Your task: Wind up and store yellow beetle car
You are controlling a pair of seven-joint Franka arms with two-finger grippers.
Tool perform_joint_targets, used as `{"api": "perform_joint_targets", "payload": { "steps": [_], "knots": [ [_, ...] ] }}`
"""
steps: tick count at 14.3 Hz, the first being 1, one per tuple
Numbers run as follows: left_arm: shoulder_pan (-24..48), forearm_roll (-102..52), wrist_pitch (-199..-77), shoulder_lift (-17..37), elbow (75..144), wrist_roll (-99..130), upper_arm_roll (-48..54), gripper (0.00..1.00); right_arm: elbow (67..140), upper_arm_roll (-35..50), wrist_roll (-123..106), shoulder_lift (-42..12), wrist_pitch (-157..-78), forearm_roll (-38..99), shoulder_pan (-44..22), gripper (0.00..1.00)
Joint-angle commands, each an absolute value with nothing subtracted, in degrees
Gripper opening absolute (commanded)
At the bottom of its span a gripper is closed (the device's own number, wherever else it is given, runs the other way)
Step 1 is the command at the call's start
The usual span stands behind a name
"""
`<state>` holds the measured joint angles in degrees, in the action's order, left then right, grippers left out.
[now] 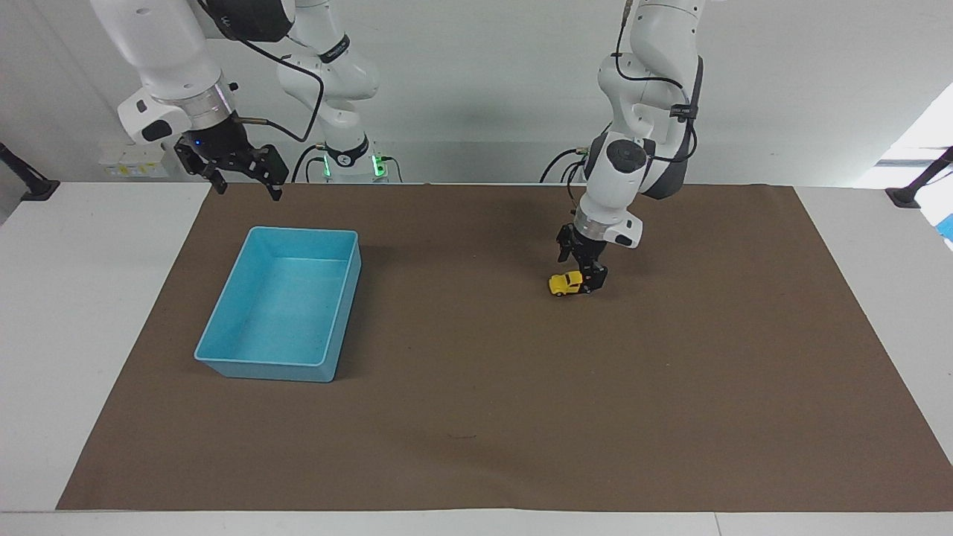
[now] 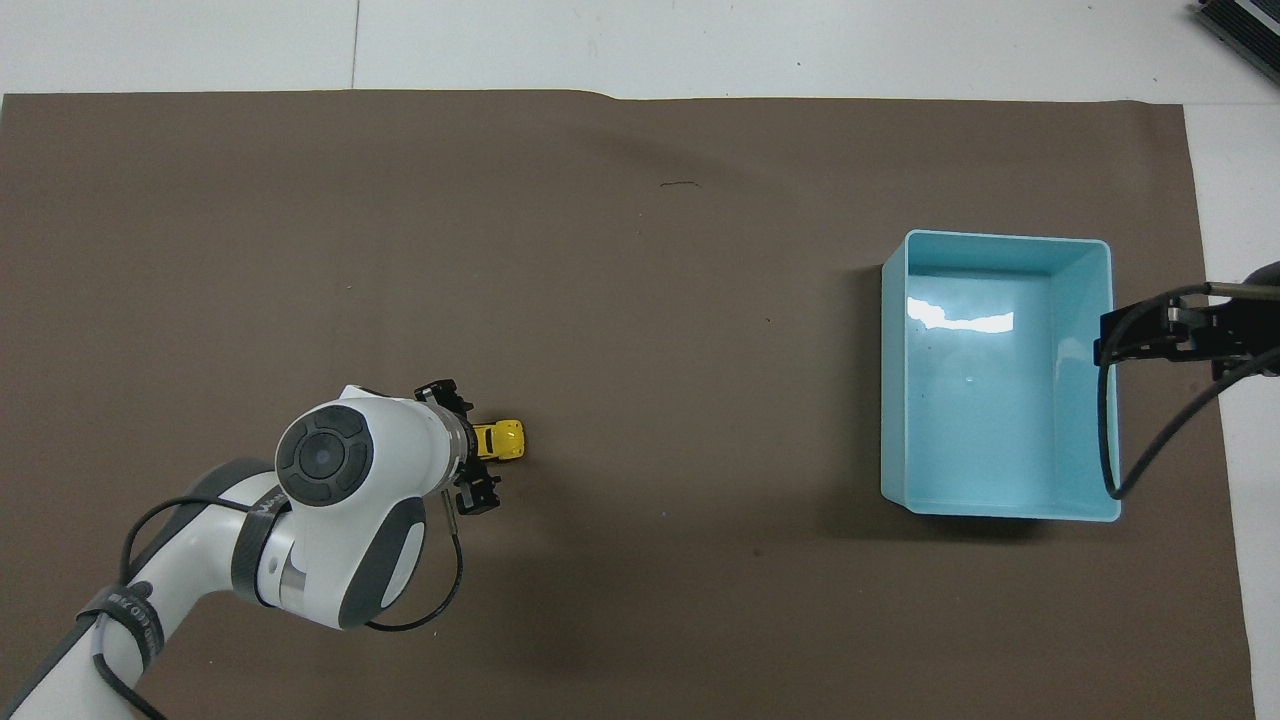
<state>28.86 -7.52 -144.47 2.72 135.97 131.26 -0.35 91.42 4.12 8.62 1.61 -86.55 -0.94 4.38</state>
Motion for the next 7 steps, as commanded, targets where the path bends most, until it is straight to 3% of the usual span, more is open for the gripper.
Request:
{"api": "perform_joint_targets", "payload": {
  "steps": [1,2,4,5,7],
  "knots": [
    [30.06,-7.91,-145.72,2.11,137.63,132.1,-1.49,0.86,93.08,4.57,7.38,2.99,-87.63,-0.44,5.19,1.0],
    [30.06,-7.91,-145.55,2.11,137.64,132.01,-1.49,0.57,93.08,4.57,7.38,2.99,-87.54,-0.44,5.19,1.0],
    [30.15,-7.82,-145.63,2.11,137.64,131.49,-1.49,0.2,93.08,4.57,7.38,2.99,-87.54,-0.44,5.19,1.0],
    [30.15,-7.82,-145.63,2.02,137.72,131.05,-1.49,0.09,93.08,4.57,7.38,2.99,-87.54,-0.44,5.19,1.0],
    [30.15,-7.82,-145.9,2.28,137.72,131.05,-1.49,0.07,93.08,4.57,7.38,2.99,-87.54,-0.44,5.19,1.0]
  ]
}}
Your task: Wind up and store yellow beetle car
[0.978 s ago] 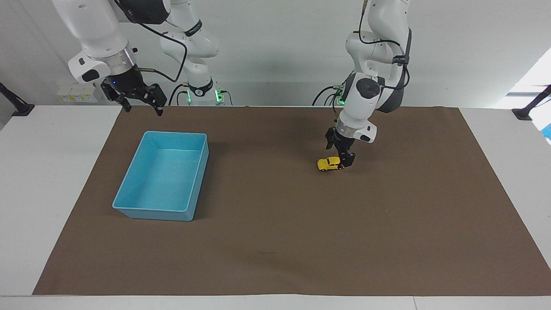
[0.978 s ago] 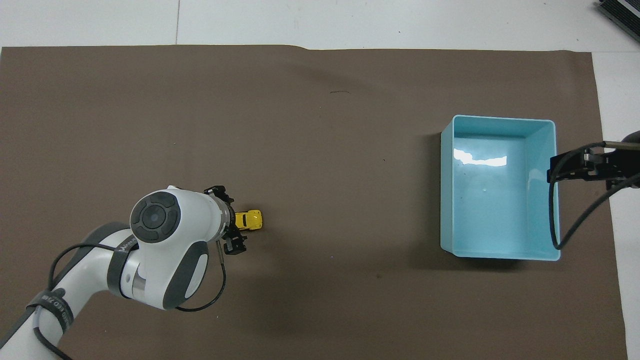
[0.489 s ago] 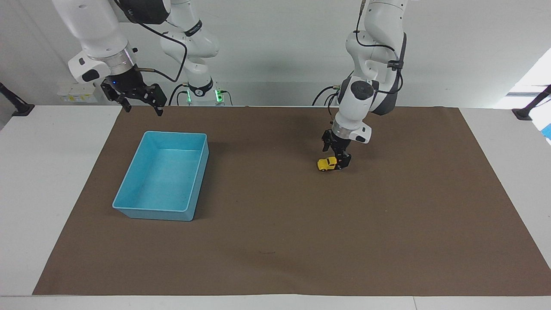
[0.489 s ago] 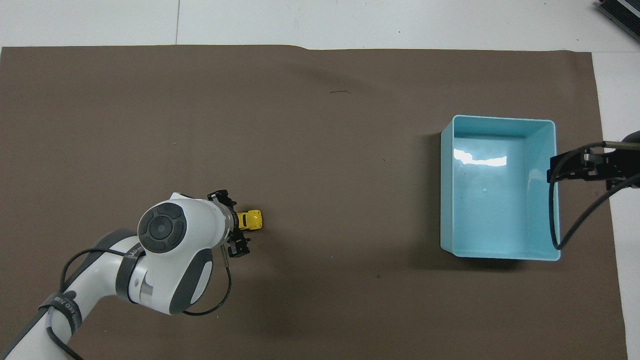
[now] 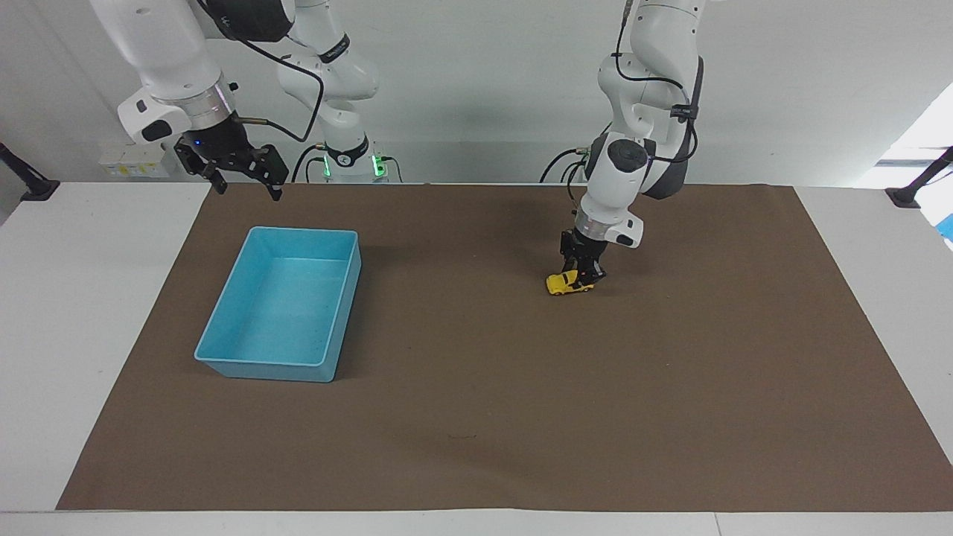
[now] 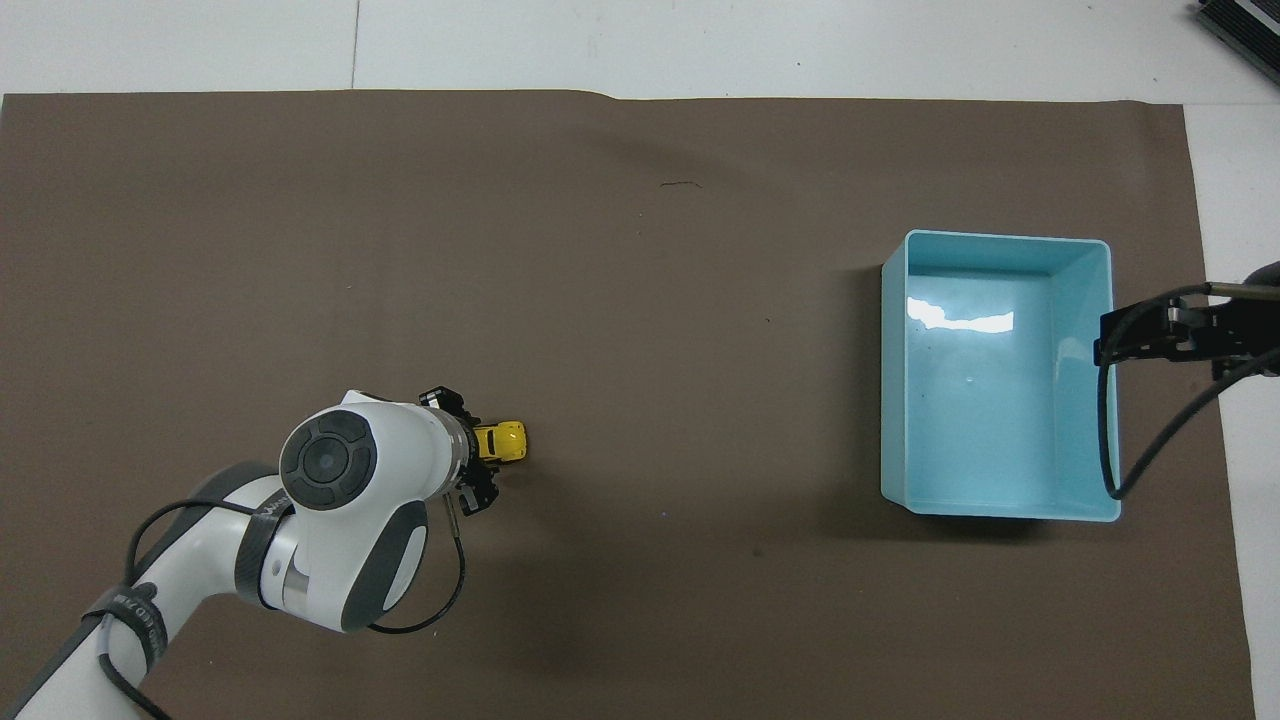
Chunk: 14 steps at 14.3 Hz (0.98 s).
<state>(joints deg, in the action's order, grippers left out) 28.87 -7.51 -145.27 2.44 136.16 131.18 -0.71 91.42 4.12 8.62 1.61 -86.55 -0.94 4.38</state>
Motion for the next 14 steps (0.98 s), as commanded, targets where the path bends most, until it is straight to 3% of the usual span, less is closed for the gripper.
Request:
{"api": "perform_joint_targets", "payload": {
  "steps": [1,6,14],
  "knots": [
    [29.97,-7.82,-145.9,2.37,137.72,131.04,-1.58,0.07,93.08,4.57,7.38,2.99,-87.63,-0.44,5.19,1.0],
    [27.34,-7.82,-145.72,2.02,139.04,127.1,-1.67,0.07,93.08,4.57,7.38,2.99,-87.54,-0.44,5.19,1.0],
    [16.88,-7.82,-145.63,2.11,140.27,118.48,-1.76,0.12,93.08,4.57,7.38,2.99,-87.54,-0.44,5.19,1.0]
  ]
}}
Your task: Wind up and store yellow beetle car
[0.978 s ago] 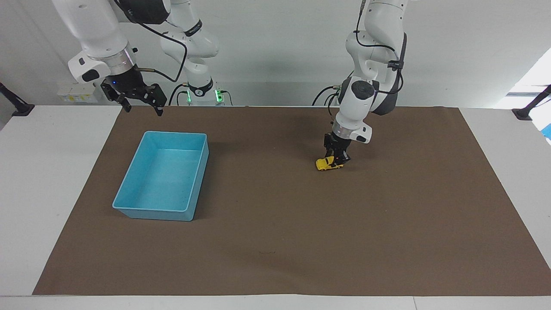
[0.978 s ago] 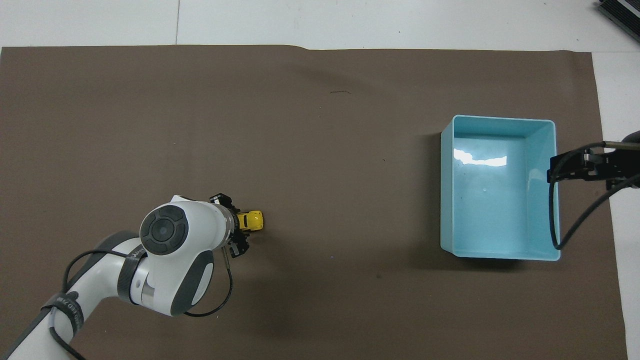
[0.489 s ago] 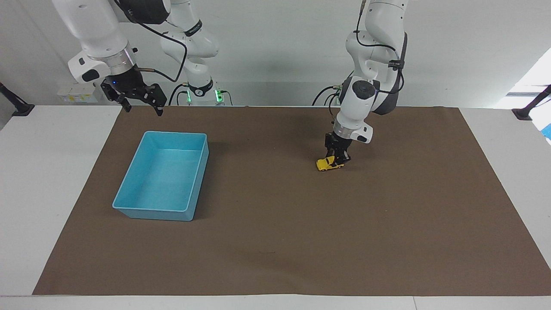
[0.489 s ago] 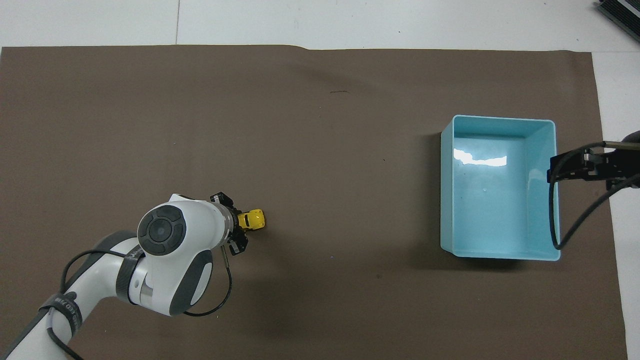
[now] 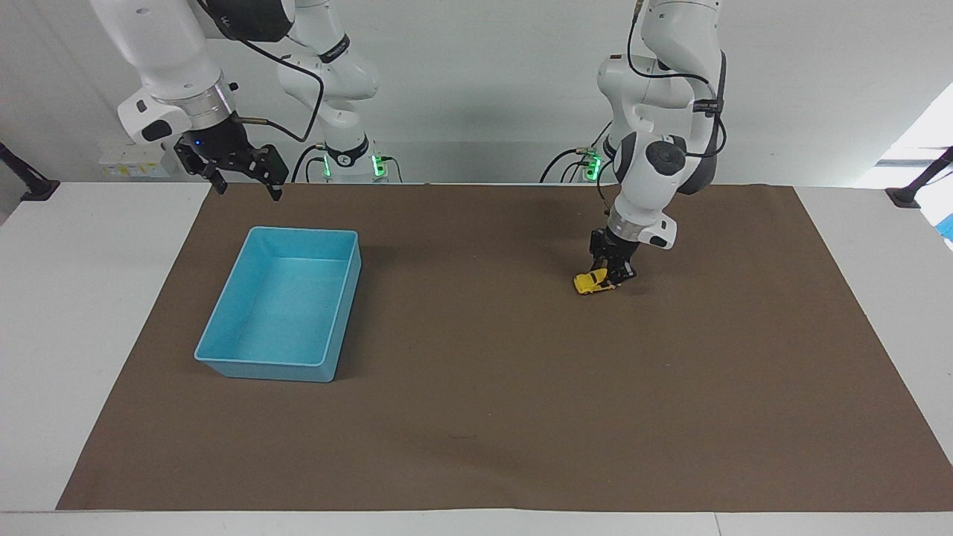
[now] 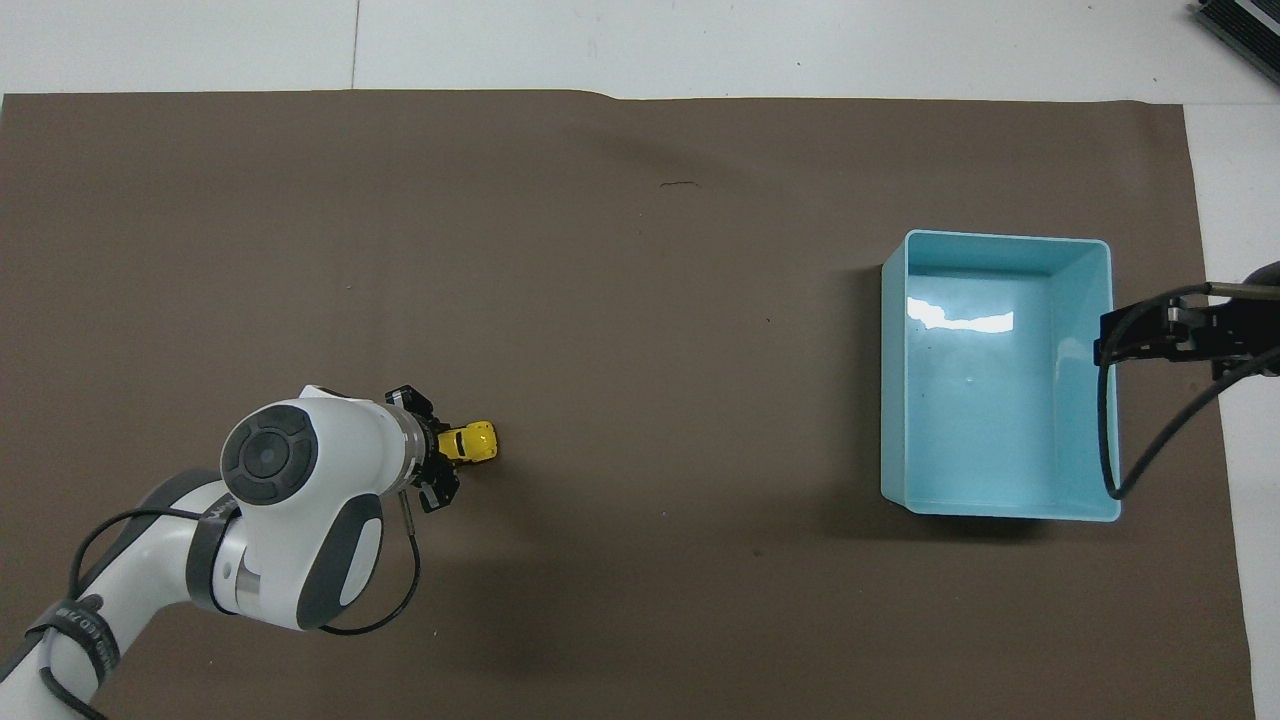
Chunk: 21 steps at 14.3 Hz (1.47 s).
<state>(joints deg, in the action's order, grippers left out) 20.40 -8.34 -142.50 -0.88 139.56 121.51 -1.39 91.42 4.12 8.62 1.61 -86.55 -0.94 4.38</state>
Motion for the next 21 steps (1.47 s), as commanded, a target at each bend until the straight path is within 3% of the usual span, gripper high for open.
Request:
{"api": "perform_joint_targets", "payload": {
  "steps": [1,3,6,7,9,21],
  "knots": [
    [16.0,-7.74,-145.63,2.11,140.27,117.35,-1.76,0.12,93.08,4.57,7.38,2.99,-87.54,-0.44,5.19,1.0],
    [14.42,-7.73,-145.55,2.11,140.36,115.41,-1.76,0.15,93.08,4.57,7.38,2.99,-87.54,-0.44,5.19,1.0],
    [13.54,-7.73,-145.46,2.2,140.27,114.43,-1.76,0.31,93.08,4.57,7.38,2.99,-87.54,-0.44,5.19,1.0],
    [13.54,-7.73,-145.46,2.2,140.27,114.43,-1.76,0.43,93.08,4.57,7.38,2.99,-87.54,-0.44,5.19,1.0],
    [13.62,-7.73,-145.28,2.37,139.66,114.7,-1.76,1.0,93.08,4.57,7.38,2.99,-87.63,-0.44,5.19,1.0],
    [13.36,-7.73,-132.11,1.93,128.42,115.49,-1.93,1.0,93.08,4.57,7.38,2.99,-87.54,-0.44,5.19,1.0]
  ]
}}
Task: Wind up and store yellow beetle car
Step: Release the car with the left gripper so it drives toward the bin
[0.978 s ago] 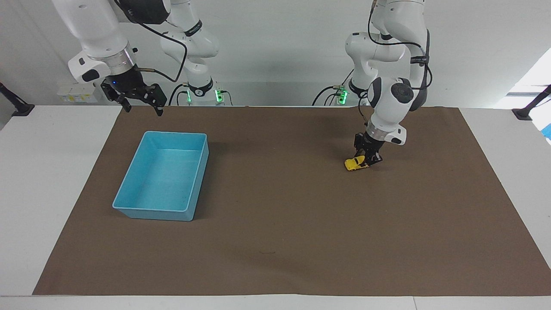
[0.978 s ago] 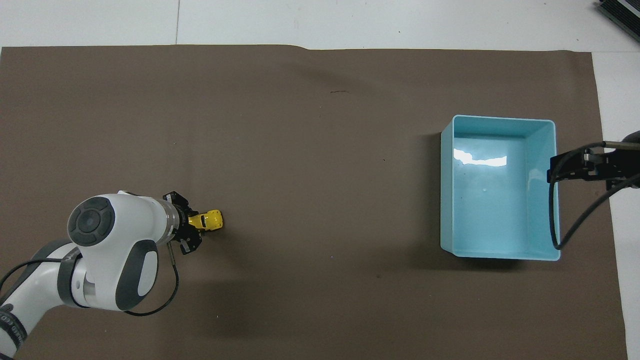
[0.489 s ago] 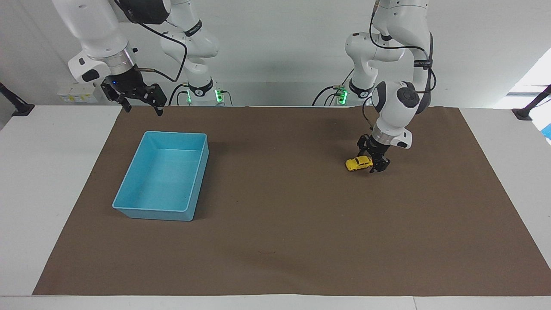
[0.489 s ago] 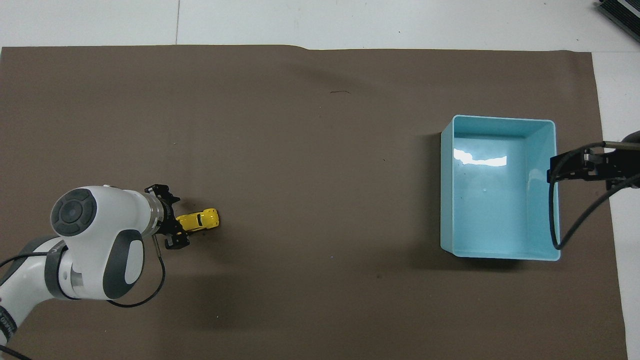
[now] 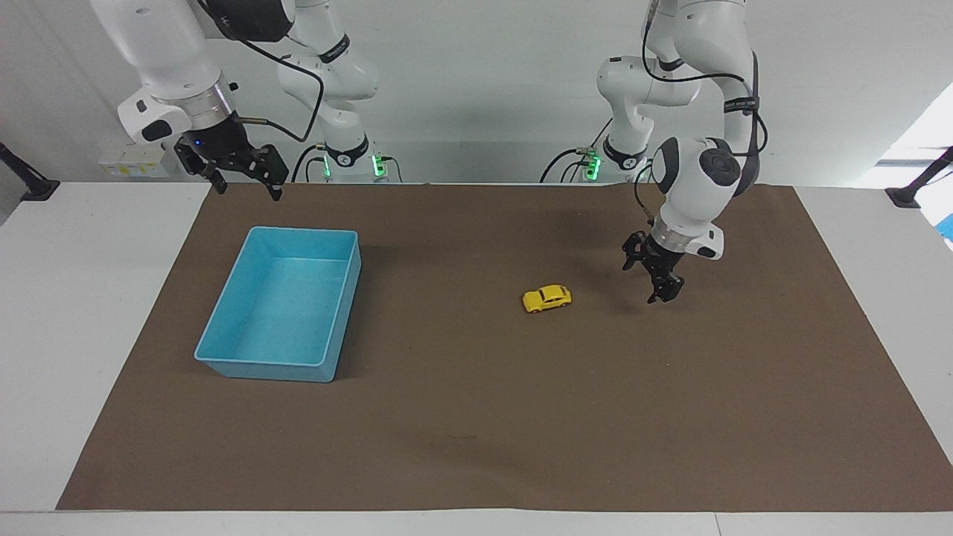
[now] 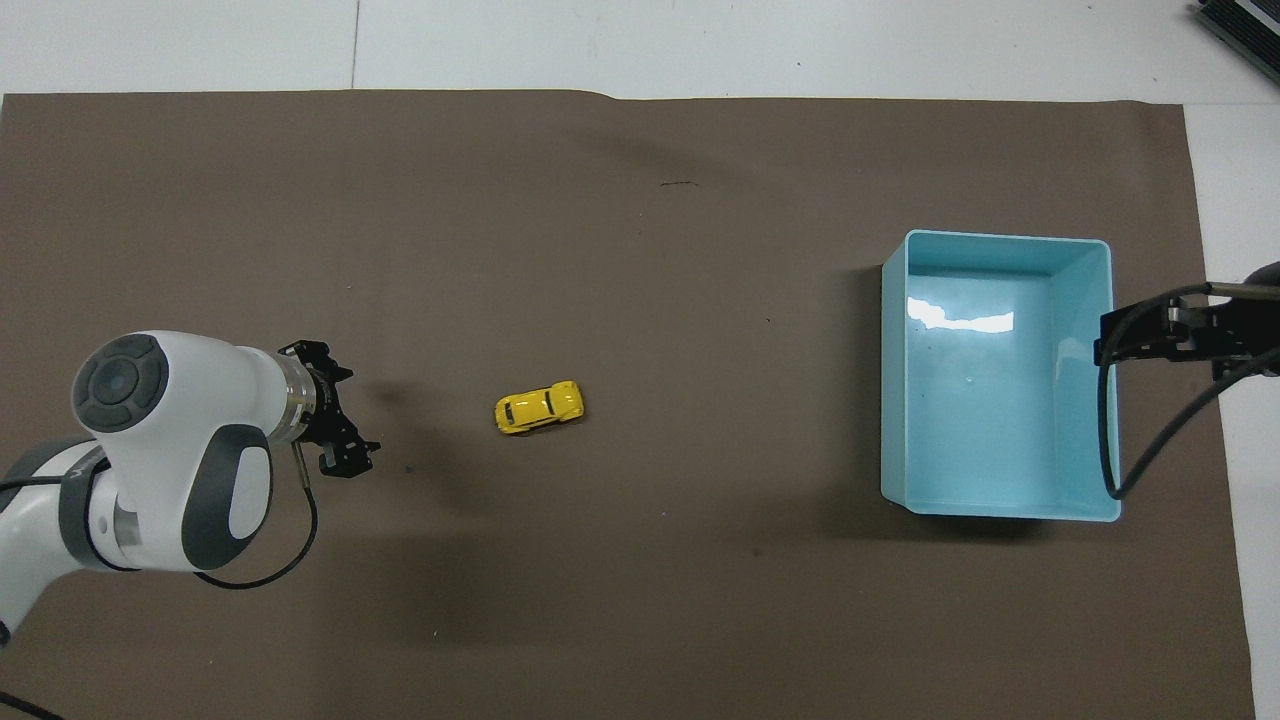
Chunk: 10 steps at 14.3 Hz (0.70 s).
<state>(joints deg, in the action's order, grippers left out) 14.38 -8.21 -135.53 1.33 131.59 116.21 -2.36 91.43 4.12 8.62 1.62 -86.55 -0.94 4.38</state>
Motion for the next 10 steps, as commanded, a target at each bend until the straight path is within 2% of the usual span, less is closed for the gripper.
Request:
{"api": "perform_joint_targets", "payload": {
  "steps": [1,10],
  "knots": [
    [13.45,-7.73,-131.49,2.02,127.28,115.31,-1.93,1.0,93.08,4.57,7.38,2.99,-87.63,-0.44,5.19,1.0],
    [16.44,-7.65,-126.58,1.32,115.42,114.87,-1.49,1.0,93.08,4.57,7.38,2.99,-87.63,-0.44,5.19,1.0]
  ]
}}
